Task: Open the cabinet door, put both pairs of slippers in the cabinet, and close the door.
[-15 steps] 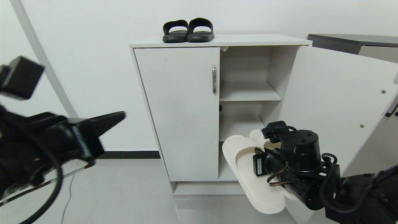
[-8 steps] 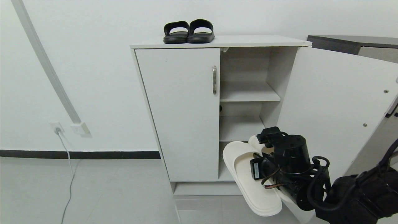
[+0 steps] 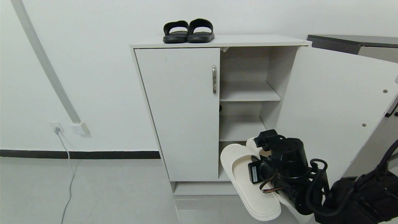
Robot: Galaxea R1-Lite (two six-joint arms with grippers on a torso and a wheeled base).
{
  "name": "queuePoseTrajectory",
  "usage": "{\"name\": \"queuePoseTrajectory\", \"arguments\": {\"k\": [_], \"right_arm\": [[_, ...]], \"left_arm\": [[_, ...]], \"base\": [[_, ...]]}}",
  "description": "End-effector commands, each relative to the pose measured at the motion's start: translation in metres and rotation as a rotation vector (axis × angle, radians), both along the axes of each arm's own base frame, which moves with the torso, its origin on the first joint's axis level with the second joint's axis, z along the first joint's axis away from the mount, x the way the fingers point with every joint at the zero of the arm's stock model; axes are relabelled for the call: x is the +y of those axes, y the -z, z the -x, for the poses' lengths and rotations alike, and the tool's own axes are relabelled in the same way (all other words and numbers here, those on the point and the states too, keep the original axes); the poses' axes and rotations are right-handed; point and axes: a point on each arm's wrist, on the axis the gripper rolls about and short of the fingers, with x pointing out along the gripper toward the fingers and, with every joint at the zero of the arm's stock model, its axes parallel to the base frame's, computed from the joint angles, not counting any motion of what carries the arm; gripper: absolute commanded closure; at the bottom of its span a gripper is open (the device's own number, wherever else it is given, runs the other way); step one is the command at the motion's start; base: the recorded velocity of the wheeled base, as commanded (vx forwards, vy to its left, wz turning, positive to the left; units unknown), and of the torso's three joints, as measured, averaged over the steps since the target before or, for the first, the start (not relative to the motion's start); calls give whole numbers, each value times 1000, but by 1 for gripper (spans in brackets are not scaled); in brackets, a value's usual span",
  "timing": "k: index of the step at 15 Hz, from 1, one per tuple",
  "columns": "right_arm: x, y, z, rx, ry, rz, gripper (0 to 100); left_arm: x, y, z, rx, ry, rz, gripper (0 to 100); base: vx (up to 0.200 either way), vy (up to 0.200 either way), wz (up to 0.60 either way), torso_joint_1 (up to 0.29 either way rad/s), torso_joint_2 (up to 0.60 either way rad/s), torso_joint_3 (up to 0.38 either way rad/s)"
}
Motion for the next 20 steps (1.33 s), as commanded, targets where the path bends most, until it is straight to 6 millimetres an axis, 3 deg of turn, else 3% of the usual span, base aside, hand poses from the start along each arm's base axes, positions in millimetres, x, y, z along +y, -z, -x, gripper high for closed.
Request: {"name": "queuePoseTrajectory", "arguments": {"k": [1, 7, 9, 12, 17, 20], "right_arm": [[1, 0, 1, 0, -3, -1, 100], [11, -1, -8, -45, 29, -27, 100], [29, 2, -31, -90, 155, -55, 100], [33, 5, -47, -125, 272, -52, 100], [33, 11, -49, -118, 281, -35, 100], [42, 28, -59, -98, 259, -20, 100]], "left_arm": [[-1, 5, 4, -48, 49, -4, 100], [-2, 5, 4, -49, 71, 17, 100], [-2, 5, 4, -49, 73, 14, 100], [-2, 5, 4, -49, 73, 14, 100], [-2, 5, 4, -49, 73, 12, 100], [-2, 5, 4, -49, 73, 14, 100]], "base": [[0, 0, 0, 0, 0, 0], [0, 0, 0, 0, 0, 0], [0, 0, 0, 0, 0, 0], [0, 0, 0, 0, 0, 0], [0, -200, 0, -1, 1, 2], [0, 0, 0, 0, 0, 0]]}}
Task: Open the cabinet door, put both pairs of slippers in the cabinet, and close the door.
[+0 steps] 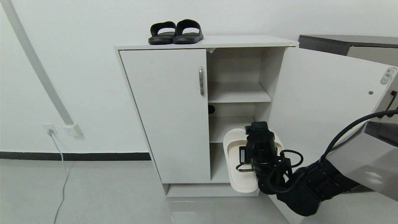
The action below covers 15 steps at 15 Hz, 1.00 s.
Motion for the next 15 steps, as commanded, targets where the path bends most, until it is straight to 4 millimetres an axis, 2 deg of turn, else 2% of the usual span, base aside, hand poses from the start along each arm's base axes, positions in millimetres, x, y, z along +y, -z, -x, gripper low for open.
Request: {"name": "queuePoseTrajectory", "arguments": {"k": [1, 3, 8, 15], "right_arm": [[11, 20, -9, 12, -13, 16, 100], [22, 29, -8, -14, -61, -1, 100], [24, 44, -20, -6, -50, -1, 100], [24, 49, -19, 2, -49, 0, 100]], "left_arm": [[0, 0, 0, 3, 1, -1, 100], [0, 0, 0, 3, 0, -1, 100], [0, 0, 0, 3, 1, -1, 100], [0, 0, 0, 3, 0, -1, 100]], "base": [[0, 0, 0, 0, 0, 0], [0, 0, 0, 0, 0, 0], [0, 0, 0, 0, 0, 0], [0, 0, 0, 0, 0, 0]]}}
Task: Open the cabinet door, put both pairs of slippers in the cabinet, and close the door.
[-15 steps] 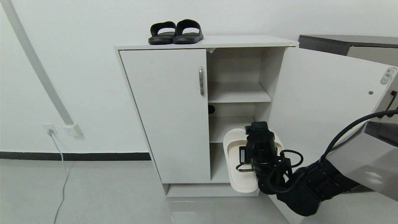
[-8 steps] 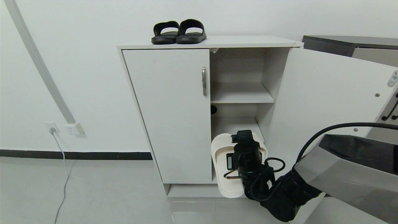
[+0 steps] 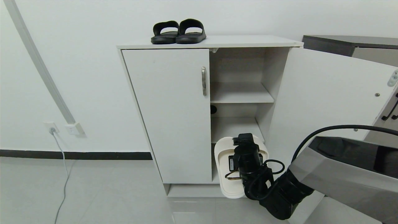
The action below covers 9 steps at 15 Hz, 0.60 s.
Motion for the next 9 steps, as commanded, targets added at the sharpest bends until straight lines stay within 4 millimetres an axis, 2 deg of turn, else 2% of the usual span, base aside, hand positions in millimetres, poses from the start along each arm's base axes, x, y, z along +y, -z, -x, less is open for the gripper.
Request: {"name": "queuePoseTrajectory", "arguments": {"k": [1, 4, 9], "right_arm": [[1, 3, 0, -2, -1, -2, 100], [0, 3, -1, -12, 3, -10, 100], [1, 3, -1, -13, 3, -9, 100]], "left_arm": [[0, 0, 0, 2, 1, 0, 100], [0, 0, 0, 3, 1, -3, 100], [0, 0, 0, 3, 2, -2, 100]], "base": [[0, 0, 0, 0, 0, 0], [0, 0, 0, 2, 0, -76], [0, 0, 0, 0, 1, -191]]}}
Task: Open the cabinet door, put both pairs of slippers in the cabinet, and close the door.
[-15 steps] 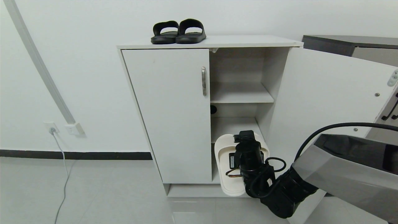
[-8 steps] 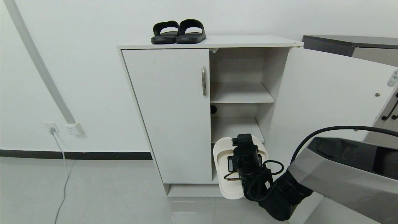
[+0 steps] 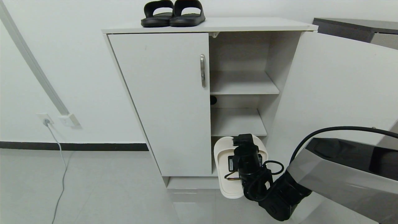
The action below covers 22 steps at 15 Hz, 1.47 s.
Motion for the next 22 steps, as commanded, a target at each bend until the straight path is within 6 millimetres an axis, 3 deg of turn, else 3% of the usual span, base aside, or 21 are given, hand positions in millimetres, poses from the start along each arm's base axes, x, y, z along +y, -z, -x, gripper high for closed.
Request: {"name": "queuePoseTrajectory", "arguments": {"k": [1, 7, 13, 22], "right_arm": [[0, 0, 1, -1, -1, -2, 100], [-13, 1, -18, -125, 48, -33, 100], [-17, -5, -22, -155, 61, -44, 100], [-18, -5, -23, -156, 61, -44, 100]], "left_arm": [[0, 0, 0, 1, 1, -1, 100], [0, 0, 0, 1, -1, -1, 100], [0, 0, 0, 1, -2, 1, 100], [0, 0, 0, 0, -1, 1, 100]], "base": [[0, 0, 0, 2, 7, -193], [0, 0, 0, 3, 1, -154], [0, 0, 0, 0, 0, 0], [200, 0, 0, 3, 2, 1]]}}
